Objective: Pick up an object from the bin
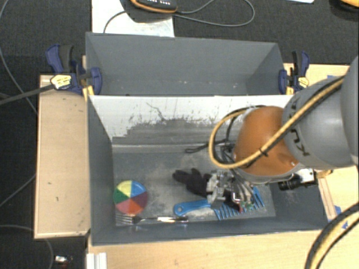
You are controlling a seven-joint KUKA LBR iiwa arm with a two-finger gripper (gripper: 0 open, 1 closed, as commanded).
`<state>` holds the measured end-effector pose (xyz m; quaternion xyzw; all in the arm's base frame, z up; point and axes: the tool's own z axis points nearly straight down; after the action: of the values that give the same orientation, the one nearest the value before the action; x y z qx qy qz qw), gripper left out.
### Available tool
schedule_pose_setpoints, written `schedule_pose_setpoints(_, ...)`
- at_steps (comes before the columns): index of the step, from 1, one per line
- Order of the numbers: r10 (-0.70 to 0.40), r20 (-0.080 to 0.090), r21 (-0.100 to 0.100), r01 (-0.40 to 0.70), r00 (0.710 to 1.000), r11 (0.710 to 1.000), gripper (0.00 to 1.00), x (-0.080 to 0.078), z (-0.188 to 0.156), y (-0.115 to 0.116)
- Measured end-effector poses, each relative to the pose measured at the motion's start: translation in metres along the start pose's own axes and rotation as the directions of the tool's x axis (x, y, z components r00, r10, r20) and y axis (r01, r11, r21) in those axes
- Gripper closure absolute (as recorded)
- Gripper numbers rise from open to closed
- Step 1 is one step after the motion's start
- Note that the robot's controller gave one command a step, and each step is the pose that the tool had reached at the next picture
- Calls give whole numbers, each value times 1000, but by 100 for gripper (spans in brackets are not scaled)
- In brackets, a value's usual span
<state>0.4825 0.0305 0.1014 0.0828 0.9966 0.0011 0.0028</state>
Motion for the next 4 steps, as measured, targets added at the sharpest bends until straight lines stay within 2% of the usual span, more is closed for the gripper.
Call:
schedule_pose_setpoints(1,-177,-2,0,177,984,984,100,-2,19,-5)
schedule_pose_setpoints(2,-82,1,0,82,997,997,100,1,23,3)
schedule_pose_setpoints(3,115,3,-1,-115,993,993,100,0,6,4)
schedule_pose_setpoints(4,-140,2,0,140,990,990,100,4,12,11)
